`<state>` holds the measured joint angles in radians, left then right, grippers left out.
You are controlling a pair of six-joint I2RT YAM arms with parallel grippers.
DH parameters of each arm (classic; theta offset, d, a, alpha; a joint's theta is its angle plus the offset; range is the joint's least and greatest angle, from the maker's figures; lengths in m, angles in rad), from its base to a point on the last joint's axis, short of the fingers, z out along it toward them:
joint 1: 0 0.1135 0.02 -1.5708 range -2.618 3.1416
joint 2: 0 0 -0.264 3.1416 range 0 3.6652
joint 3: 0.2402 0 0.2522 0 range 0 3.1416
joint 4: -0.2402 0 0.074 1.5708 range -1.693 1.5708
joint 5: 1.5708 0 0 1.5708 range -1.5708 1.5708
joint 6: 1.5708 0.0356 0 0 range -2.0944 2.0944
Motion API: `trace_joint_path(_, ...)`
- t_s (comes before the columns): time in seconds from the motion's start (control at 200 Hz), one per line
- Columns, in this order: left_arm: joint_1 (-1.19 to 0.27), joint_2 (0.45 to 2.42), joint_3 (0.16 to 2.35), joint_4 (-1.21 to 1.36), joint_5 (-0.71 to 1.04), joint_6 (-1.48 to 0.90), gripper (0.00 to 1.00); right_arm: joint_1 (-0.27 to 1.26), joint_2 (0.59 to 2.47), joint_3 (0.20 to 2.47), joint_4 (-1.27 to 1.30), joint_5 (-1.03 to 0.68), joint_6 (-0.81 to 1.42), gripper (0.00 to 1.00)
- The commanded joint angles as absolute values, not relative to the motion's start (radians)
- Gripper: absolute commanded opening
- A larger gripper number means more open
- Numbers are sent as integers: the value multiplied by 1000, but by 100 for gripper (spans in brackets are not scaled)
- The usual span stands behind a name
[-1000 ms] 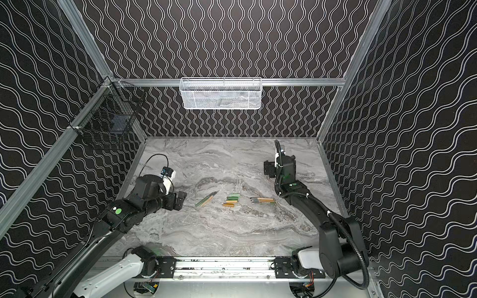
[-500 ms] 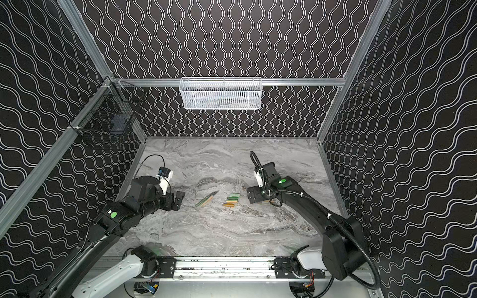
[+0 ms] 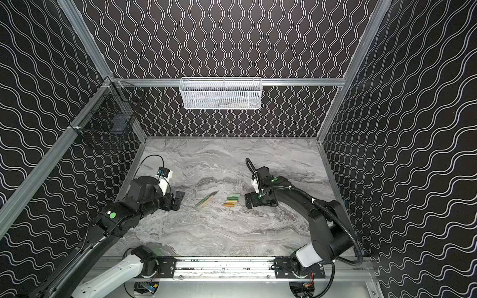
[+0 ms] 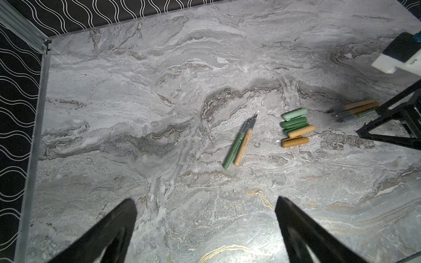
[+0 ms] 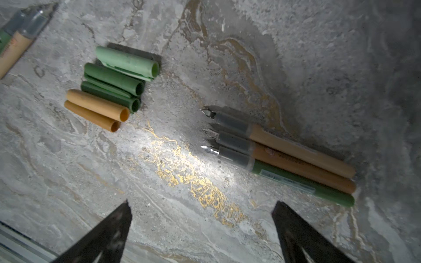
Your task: Insert the pens into the pen caps
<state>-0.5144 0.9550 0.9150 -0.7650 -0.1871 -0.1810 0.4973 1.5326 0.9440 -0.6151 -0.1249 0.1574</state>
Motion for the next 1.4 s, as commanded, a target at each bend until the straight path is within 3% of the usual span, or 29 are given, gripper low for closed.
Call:
trace_joint_path(0.0, -515, 971, 919, -761, -207, -176, 99, 497, 1559, 936, -566, -124, 164, 100)
trace_joint_path(0.716, -515, 986, 919, -762, -231, -176, 99, 406, 1573, 898, -503, -169, 123, 100)
trace_joint_path(1.391, -515, 989, 920, -760, -229, -177, 99, 499, 1615, 936, -577, -154, 156, 100)
